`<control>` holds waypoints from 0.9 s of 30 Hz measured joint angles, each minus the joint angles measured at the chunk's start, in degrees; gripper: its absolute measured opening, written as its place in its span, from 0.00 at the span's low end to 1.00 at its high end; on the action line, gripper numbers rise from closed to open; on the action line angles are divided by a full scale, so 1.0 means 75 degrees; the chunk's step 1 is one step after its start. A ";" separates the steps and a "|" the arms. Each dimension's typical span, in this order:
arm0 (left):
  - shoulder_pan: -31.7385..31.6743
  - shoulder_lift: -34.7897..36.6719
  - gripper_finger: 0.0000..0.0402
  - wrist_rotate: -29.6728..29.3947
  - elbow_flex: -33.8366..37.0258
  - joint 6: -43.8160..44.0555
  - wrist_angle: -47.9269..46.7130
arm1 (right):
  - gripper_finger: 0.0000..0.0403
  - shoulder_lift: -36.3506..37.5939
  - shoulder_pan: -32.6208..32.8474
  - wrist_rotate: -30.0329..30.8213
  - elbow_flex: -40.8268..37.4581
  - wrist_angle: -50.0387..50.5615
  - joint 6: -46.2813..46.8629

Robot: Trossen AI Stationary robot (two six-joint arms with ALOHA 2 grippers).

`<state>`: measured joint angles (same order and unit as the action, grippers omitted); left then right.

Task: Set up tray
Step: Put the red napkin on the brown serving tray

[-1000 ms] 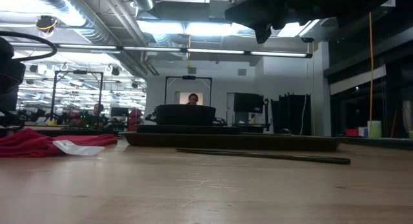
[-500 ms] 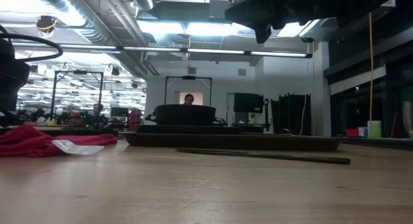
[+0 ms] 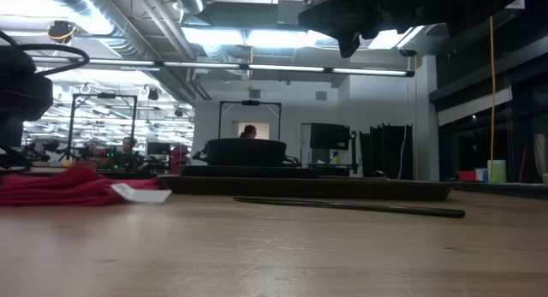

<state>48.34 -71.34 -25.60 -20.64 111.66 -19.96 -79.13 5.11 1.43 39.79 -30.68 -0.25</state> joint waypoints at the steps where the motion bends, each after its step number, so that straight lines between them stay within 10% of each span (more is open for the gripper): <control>1: 0.0005 0.0022 0.01 -0.0217 0.0015 -0.0096 0.0047 | 0.06 0.0000 0.0001 0.0000 0.0000 0.0000 -0.0003; 19: 0.0005 0.0080 0.01 -0.2110 0.0012 -0.1879 0.2667 | 0.06 0.0000 0.0439 0.0014 0.0040 -0.0226 -0.1056; 27: -0.0022 0.0089 0.01 -0.3443 -0.0003 -0.2415 0.3777 | 0.02 -0.0292 0.1394 0.1579 0.1039 0.1045 -0.2152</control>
<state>48.18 -70.67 -51.43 -20.67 93.55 8.37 -81.32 15.57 13.27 47.59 -22.84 -16.39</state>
